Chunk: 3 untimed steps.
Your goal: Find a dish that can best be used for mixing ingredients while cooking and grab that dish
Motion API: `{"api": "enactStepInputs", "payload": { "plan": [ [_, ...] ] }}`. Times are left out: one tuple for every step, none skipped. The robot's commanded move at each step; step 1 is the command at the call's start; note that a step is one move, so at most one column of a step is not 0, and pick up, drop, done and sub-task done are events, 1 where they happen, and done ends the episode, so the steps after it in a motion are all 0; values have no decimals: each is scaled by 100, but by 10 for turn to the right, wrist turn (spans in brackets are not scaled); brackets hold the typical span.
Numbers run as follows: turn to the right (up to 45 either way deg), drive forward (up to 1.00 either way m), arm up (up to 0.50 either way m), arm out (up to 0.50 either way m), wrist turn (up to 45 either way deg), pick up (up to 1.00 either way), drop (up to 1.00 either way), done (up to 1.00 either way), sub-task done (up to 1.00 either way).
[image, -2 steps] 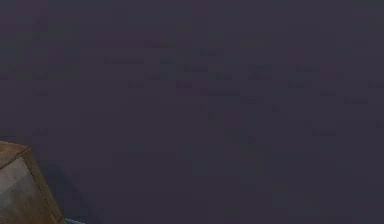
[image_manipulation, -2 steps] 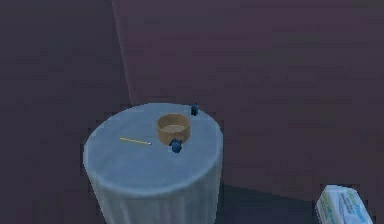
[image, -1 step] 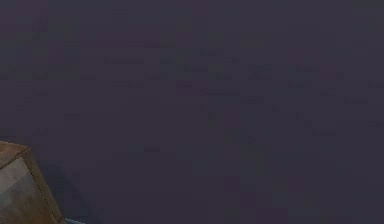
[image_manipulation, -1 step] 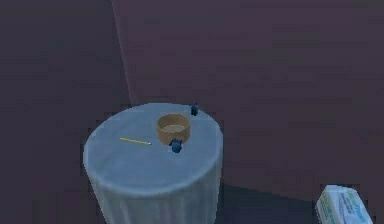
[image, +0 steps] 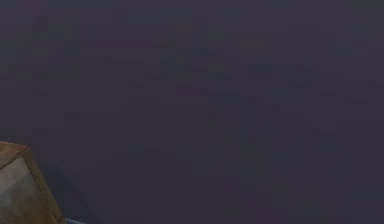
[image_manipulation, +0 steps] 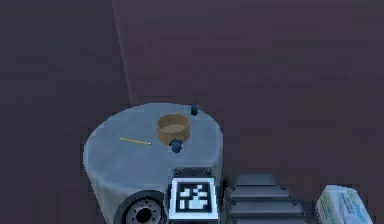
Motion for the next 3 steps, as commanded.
{"api": "enactStepInputs", "payload": {
  "plan": [
    [0,0,0,44,0,0,0,0,0],
    [0,0,0,0,450,0,0,0,0],
    [0,0,0,0,450,0,0,0,0]
  ]
}}
